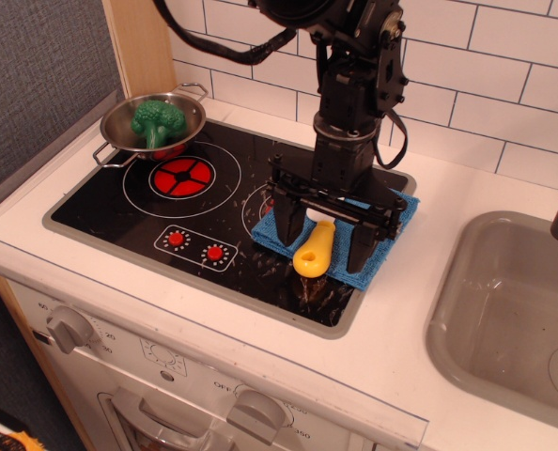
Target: Move the yellow knife to the right of the pan
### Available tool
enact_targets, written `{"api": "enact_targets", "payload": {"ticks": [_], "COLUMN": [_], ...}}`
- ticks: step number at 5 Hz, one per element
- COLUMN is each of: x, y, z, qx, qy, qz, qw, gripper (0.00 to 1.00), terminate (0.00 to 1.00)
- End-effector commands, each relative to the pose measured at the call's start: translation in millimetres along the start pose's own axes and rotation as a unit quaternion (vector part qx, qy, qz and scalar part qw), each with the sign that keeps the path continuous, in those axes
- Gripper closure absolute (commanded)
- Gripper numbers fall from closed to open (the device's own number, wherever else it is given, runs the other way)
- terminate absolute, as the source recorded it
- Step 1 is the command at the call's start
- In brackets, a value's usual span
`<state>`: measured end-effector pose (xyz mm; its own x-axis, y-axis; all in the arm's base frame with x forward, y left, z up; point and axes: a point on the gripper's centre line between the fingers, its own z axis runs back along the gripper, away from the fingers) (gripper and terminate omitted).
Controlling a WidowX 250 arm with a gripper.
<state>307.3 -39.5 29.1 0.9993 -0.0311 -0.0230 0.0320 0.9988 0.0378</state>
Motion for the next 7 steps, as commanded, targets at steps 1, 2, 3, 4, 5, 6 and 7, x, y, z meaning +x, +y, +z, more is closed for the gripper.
{"api": "enact_targets", "payload": {"ticks": [1,2,3,4,5,6,7], "x": [1.9,1.7,1.7,1.5,2.2,2.8,2.6], "y": [7.2,8.4,9.4,9.3,11.7,13.6,14.6], "z": [9.3,6.9,6.9,5.8,4.6,3.1,1.4], "qx": [-0.005,-0.008,-0.005,-0.009,-0.009,-0.011,-0.012], "qy": [-0.024,-0.023,-0.021,-0.015,-0.011,-0.008,-0.006], "qz": [0.01,0.01,0.014,0.018,0.02,0.021,0.023], "qw": [0.9996,0.9996,0.9997,0.9997,0.9997,0.9997,0.9997], "gripper": [0.0,1.0,1.0,0.0,0.0,0.0,0.0], "terminate": [0.0,0.0,0.0,0.0,0.0,0.0,0.0]}}
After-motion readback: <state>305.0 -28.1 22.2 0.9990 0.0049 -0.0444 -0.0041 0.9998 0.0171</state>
